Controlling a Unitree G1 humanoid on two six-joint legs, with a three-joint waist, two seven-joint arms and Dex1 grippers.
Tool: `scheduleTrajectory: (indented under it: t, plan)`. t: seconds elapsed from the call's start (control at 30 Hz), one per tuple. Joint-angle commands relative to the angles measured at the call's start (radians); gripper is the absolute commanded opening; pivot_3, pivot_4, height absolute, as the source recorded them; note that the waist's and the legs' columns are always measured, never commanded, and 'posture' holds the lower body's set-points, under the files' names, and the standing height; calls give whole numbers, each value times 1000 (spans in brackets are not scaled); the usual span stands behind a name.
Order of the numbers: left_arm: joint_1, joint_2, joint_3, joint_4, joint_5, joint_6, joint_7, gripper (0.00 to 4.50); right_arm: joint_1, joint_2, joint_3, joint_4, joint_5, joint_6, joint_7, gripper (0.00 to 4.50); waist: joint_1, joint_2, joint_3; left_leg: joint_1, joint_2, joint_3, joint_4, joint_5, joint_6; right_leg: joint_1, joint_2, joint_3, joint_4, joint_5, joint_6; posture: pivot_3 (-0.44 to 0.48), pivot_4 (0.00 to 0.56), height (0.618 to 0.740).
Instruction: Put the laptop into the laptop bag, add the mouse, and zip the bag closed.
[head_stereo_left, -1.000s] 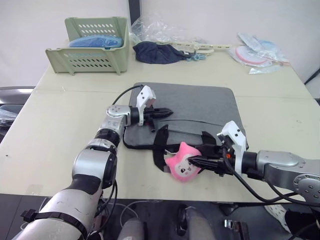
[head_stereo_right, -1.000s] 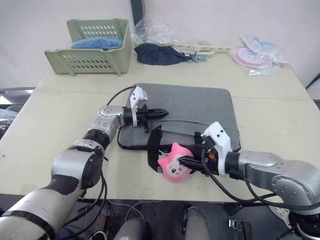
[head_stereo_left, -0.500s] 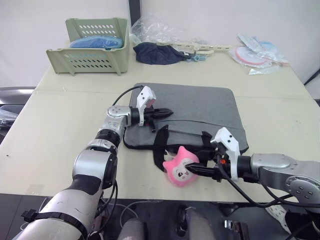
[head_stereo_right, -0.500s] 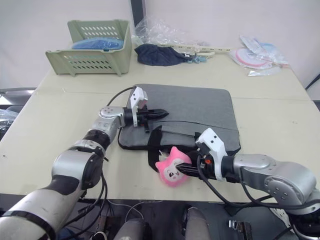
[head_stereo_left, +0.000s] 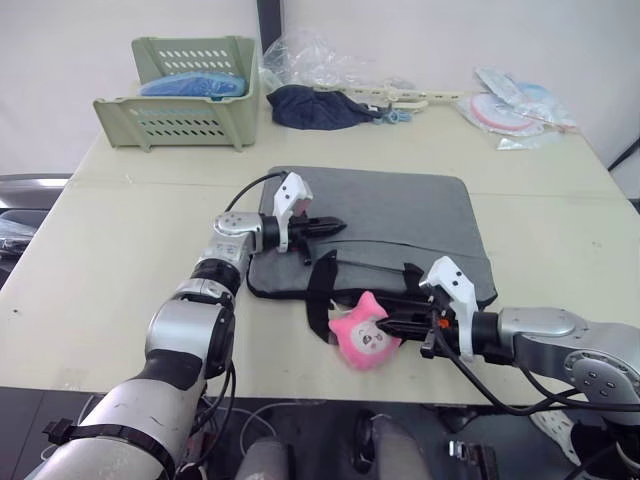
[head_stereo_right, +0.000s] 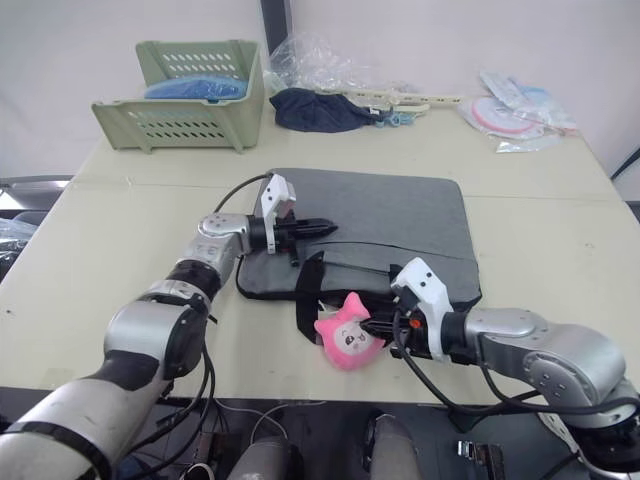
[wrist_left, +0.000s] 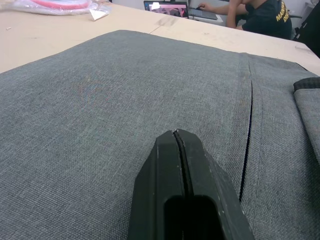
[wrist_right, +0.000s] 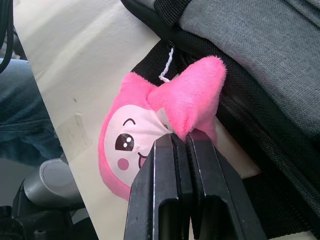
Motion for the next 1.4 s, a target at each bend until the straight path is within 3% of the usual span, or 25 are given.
scheduleTrajectory:
  t: [0.03, 0.83, 1.4]
  plan:
    - [48, -8, -36, 44, 48, 19, -14, 0, -6, 8, -23, -25, 6, 7, 11, 11, 0, 0, 0, 0, 0, 0, 0, 0, 0, 0, 0, 0, 0, 0, 0, 0, 150, 740]
    - [107, -44, -48, 48, 52, -25, 29, 0, 12, 22, -91, -75, 51, 56, -17, 11, 5, 0, -13, 1, 0, -1, -1, -1, 1, 2, 0, 0, -2, 0, 0, 0, 150, 740]
    - [133, -45, -63, 52, 68, -23, 42, 0, 113, -52, -215, -103, 86, 76, 0, 11, 6, 0, -18, 2, 0, -1, -2, -1, 2, 3, 0, -1, -5, 0, 0, 0, 150, 740]
